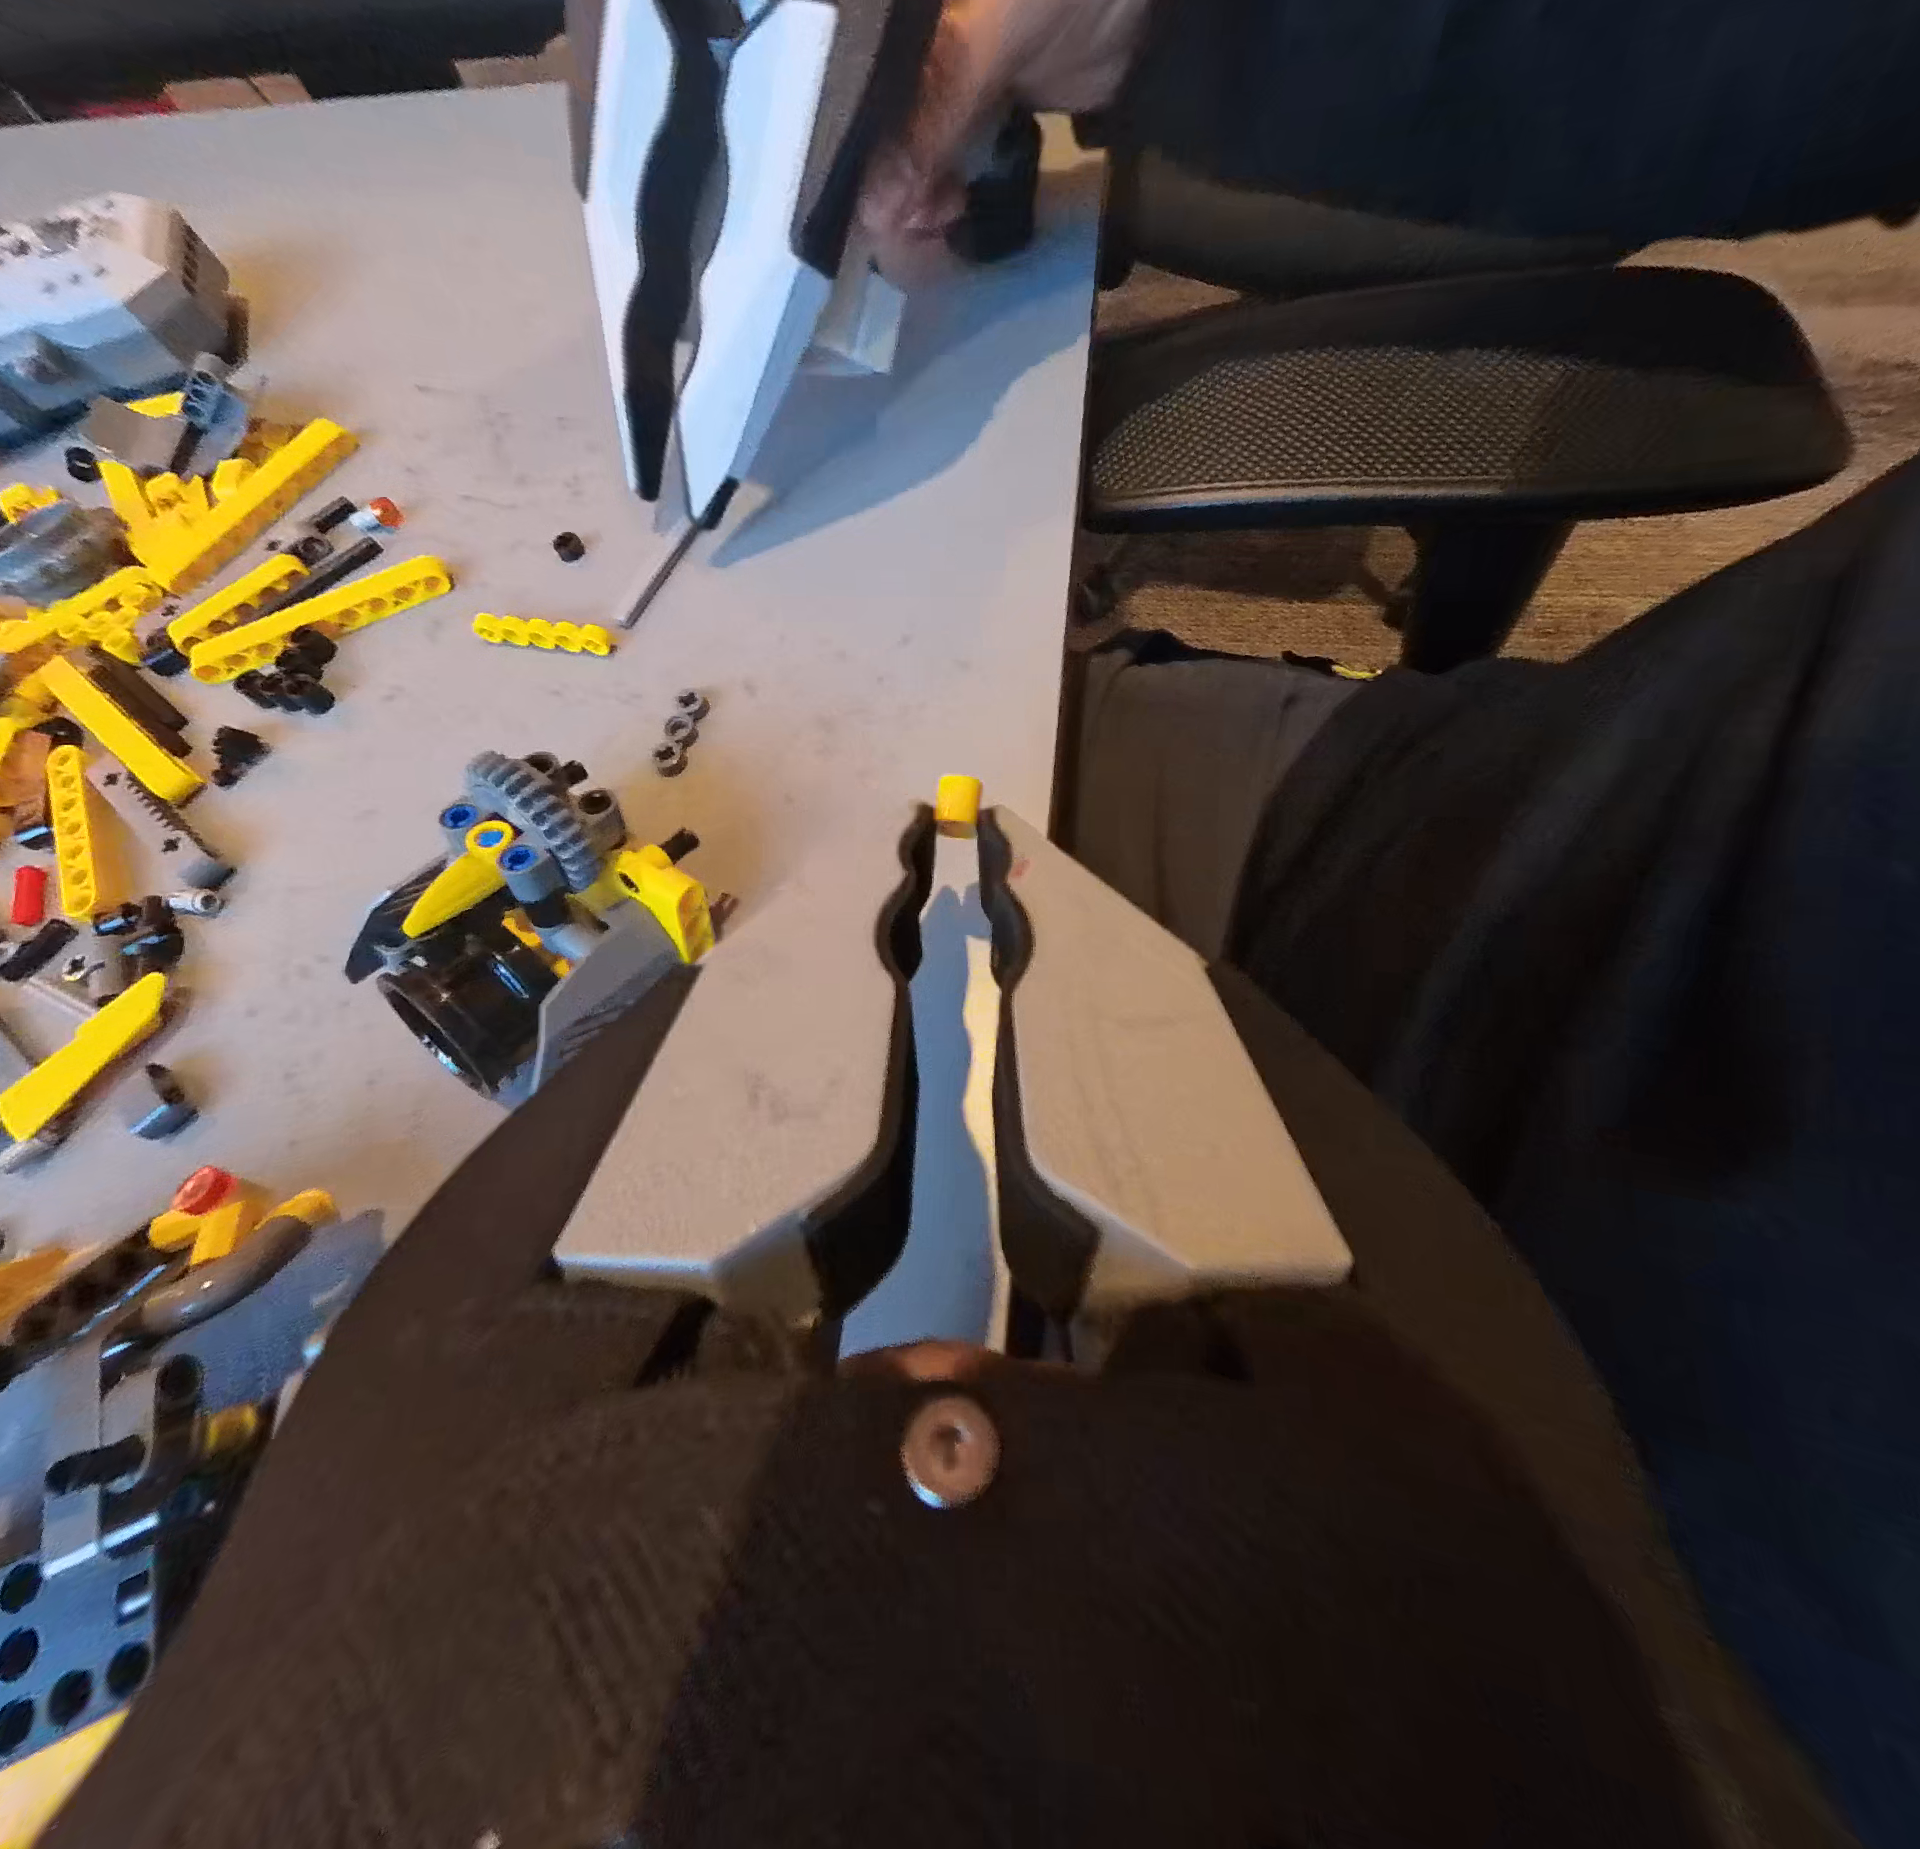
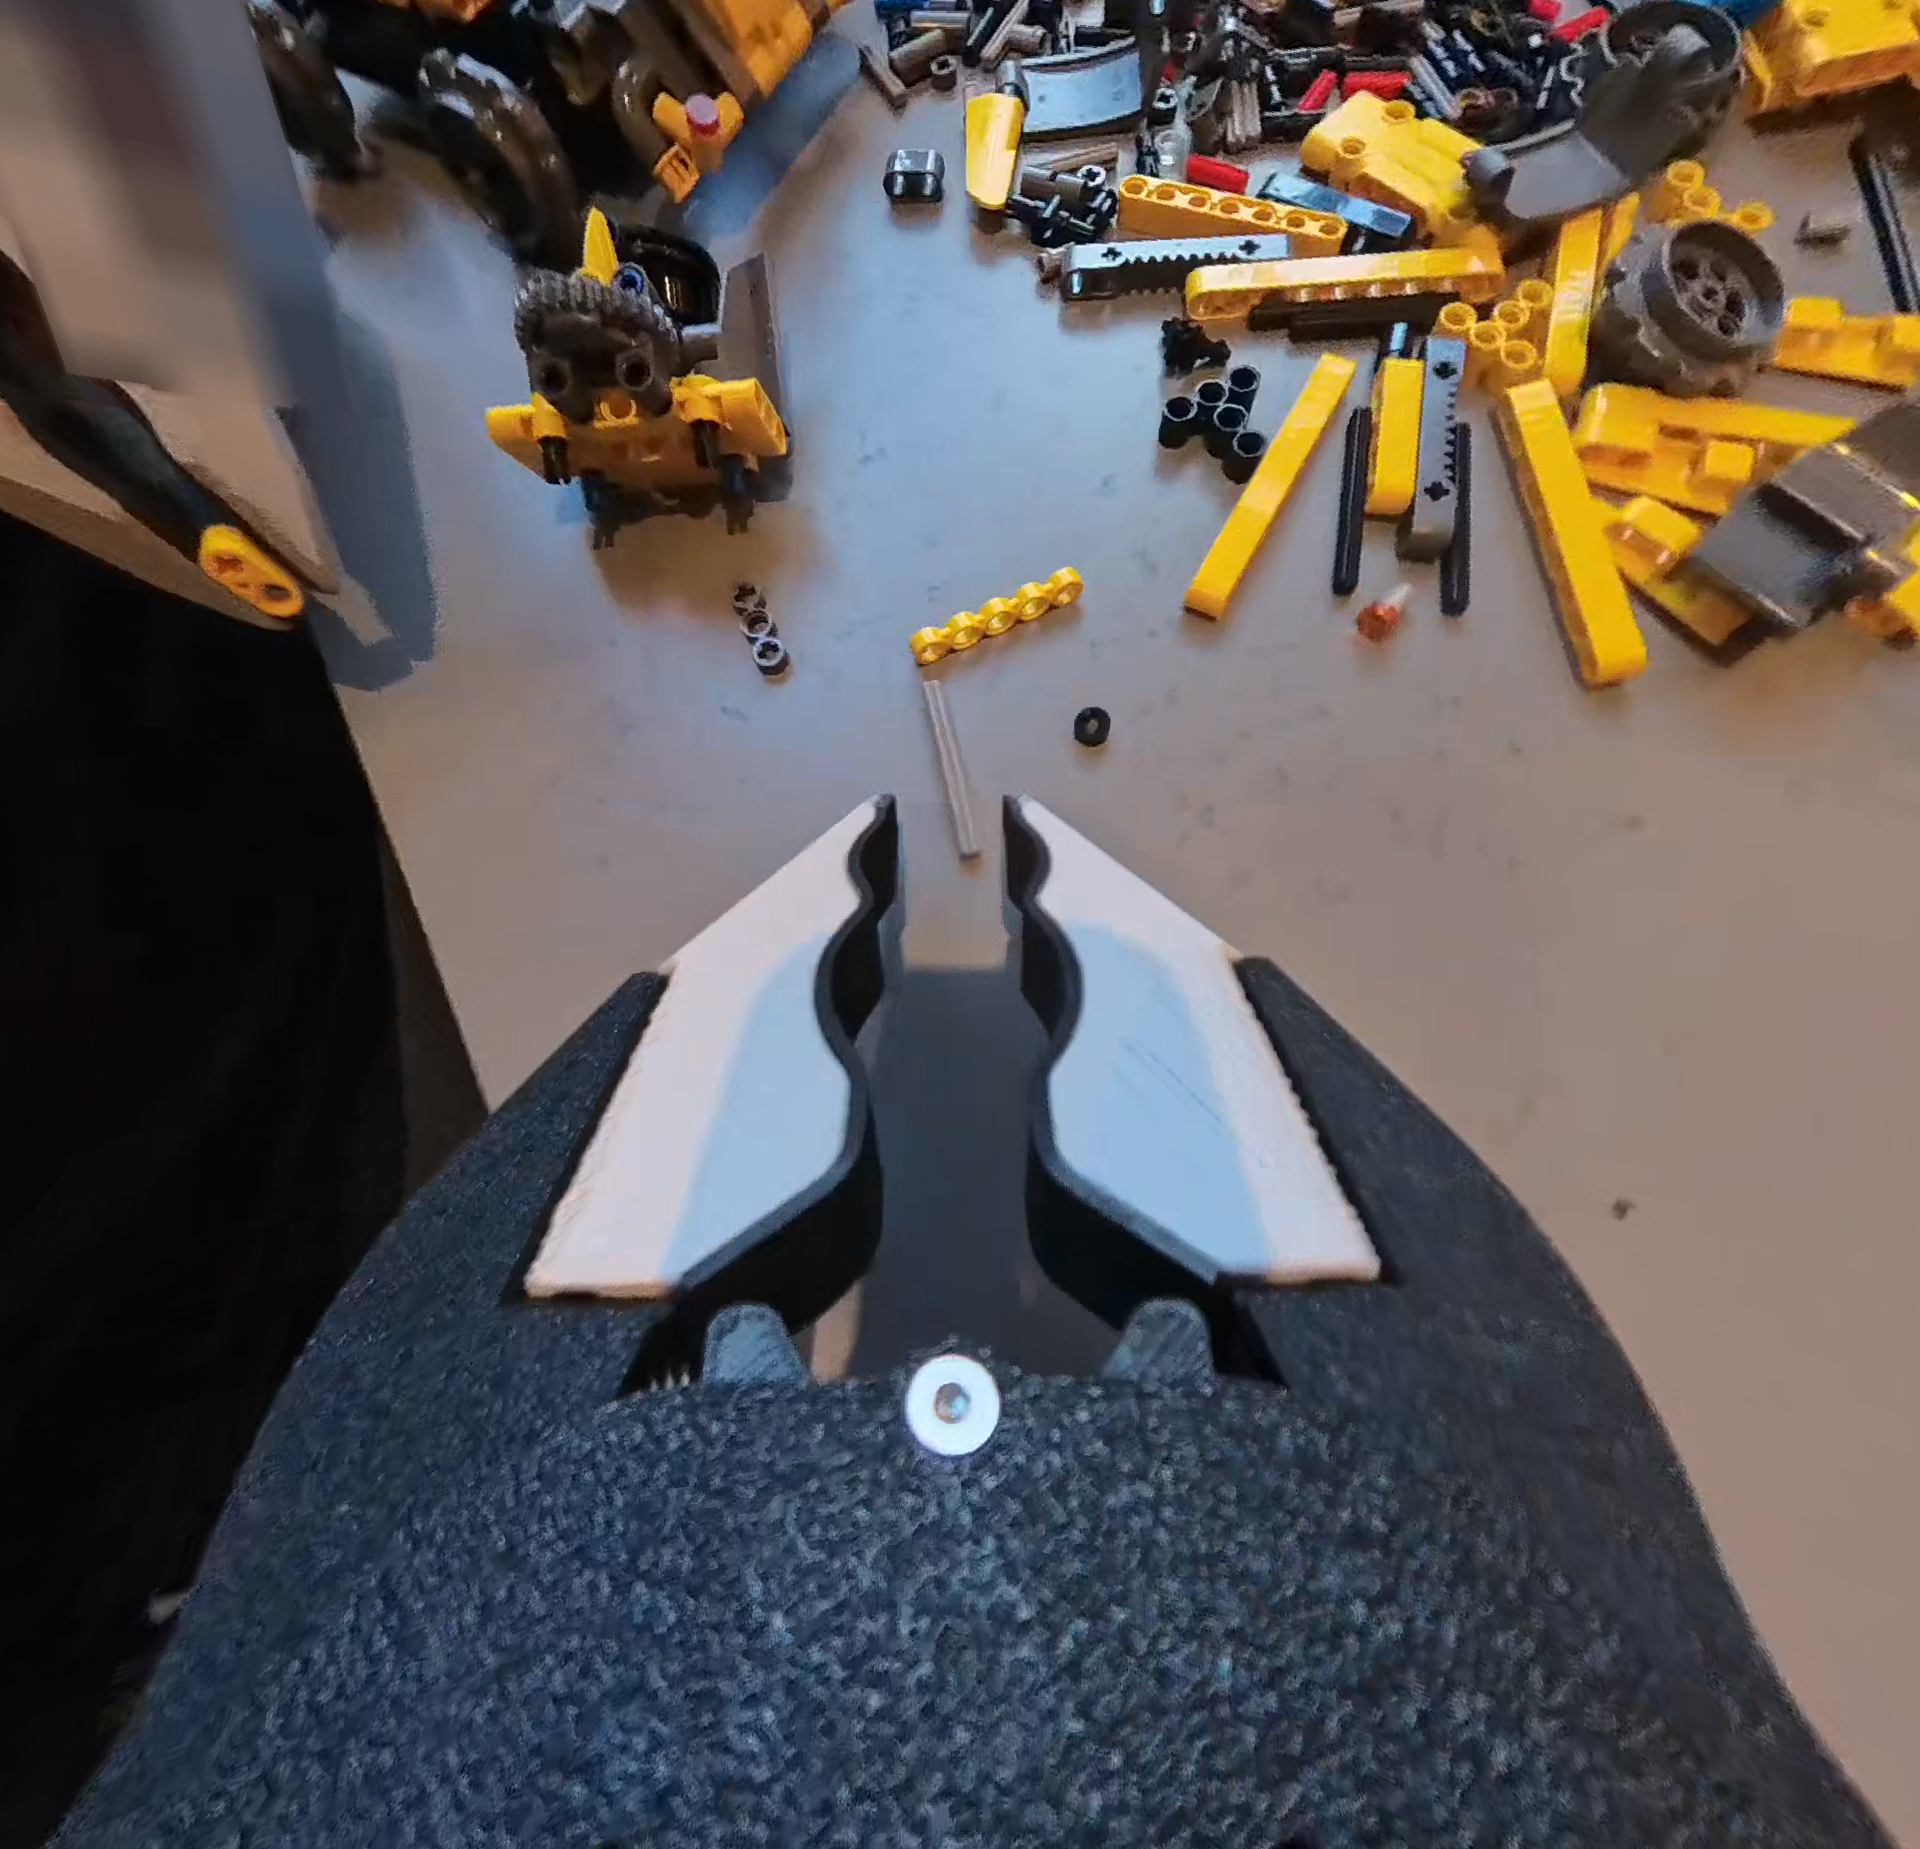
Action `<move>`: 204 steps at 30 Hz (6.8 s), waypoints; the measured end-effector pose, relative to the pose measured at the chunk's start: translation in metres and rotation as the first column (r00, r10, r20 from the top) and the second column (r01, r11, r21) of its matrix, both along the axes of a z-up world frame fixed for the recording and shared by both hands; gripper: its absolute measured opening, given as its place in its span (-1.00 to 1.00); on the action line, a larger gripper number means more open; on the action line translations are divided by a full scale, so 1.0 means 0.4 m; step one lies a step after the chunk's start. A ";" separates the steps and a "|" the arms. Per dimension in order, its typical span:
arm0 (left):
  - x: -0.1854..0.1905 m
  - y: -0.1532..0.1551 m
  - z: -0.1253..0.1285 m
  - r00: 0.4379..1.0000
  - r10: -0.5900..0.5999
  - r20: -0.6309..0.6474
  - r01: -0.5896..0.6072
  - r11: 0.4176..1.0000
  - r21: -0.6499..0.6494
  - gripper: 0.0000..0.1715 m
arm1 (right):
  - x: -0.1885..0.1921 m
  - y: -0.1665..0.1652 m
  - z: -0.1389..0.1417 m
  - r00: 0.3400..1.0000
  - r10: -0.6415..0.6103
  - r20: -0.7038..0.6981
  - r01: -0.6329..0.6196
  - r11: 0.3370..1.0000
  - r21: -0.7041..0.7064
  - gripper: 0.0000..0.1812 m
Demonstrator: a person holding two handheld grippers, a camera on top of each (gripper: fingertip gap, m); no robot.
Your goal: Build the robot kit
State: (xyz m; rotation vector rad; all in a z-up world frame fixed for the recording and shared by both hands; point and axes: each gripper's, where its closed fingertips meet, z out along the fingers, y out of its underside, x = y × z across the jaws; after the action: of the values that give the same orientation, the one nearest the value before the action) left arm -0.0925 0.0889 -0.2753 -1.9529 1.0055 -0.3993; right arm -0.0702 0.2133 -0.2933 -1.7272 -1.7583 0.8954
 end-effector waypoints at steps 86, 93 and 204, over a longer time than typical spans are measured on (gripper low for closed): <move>-0.010 0.132 -0.061 0.864 0.096 -0.494 -0.113 0.994 -0.003 -0.90 | 0.058 -0.193 0.035 0.981 0.179 -0.074 -0.184 0.981 -0.059 -0.95; 0.003 0.169 -0.060 0.835 0.102 -0.540 -0.092 0.995 0.045 -0.89 | 0.066 -0.183 0.041 0.981 0.159 -0.108 -0.167 0.984 -0.069 -0.95; 0.014 -0.022 -0.064 0.984 -0.108 -0.140 0.097 0.991 -0.089 -0.85 | -0.064 -0.343 0.016 0.914 0.401 0.060 -0.399 0.916 -0.046 -0.96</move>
State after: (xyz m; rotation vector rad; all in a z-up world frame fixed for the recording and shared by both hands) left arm -0.0870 0.0801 -0.3010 -2.0318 1.2036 -0.3647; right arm -0.0957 0.0761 -0.2869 -1.4516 -2.2031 1.0459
